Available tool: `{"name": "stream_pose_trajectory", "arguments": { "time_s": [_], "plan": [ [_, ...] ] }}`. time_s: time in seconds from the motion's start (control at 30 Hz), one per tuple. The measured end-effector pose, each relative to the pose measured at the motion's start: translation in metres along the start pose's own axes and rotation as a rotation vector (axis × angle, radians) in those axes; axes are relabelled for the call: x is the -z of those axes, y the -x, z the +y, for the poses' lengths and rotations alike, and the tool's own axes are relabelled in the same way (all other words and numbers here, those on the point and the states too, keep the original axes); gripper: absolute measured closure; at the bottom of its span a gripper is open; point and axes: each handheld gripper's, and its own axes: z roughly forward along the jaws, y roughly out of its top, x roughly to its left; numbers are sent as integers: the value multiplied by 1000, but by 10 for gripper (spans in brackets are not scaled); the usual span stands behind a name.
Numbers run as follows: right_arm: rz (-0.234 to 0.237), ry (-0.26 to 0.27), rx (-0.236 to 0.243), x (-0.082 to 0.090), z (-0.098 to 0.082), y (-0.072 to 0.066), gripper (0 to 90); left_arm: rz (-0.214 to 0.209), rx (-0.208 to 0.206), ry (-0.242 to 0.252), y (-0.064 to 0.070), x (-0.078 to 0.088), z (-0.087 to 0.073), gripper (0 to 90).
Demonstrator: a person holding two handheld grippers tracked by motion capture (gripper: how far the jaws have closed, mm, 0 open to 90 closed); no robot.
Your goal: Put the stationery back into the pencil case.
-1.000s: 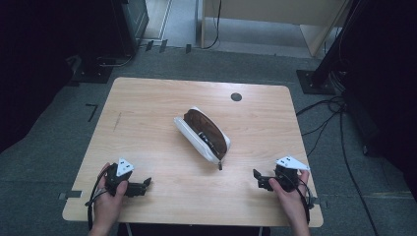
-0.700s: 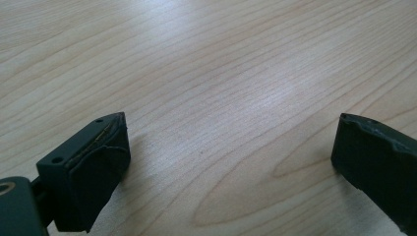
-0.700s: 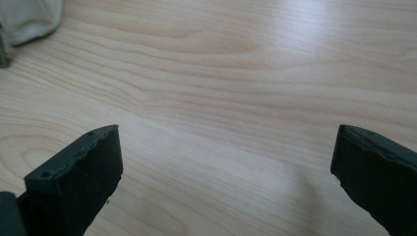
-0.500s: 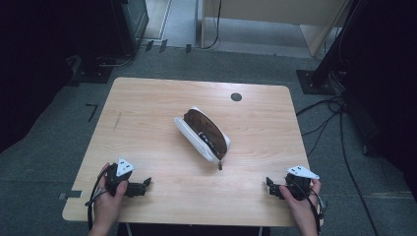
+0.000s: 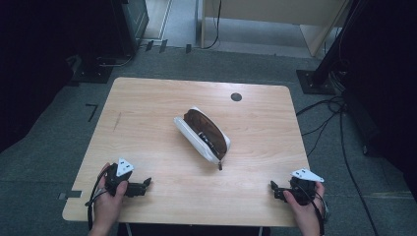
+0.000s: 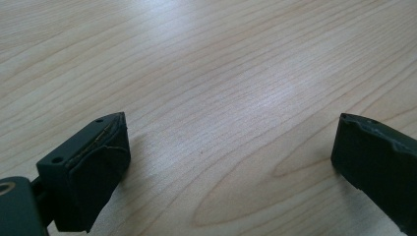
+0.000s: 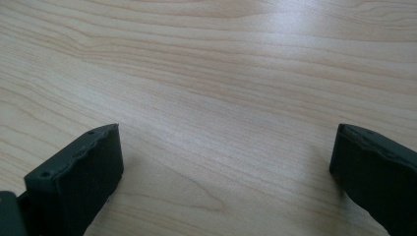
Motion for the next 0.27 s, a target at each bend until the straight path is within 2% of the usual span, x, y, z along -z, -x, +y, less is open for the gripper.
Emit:
{"name": "stream_pose_trajectory", "arguments": {
  "time_s": [0.27],
  "plan": [
    [-12, 3, -13, 0, 0, -1, 0, -3, -3, -1, 0, 0, 0, 15]
  ]
}}
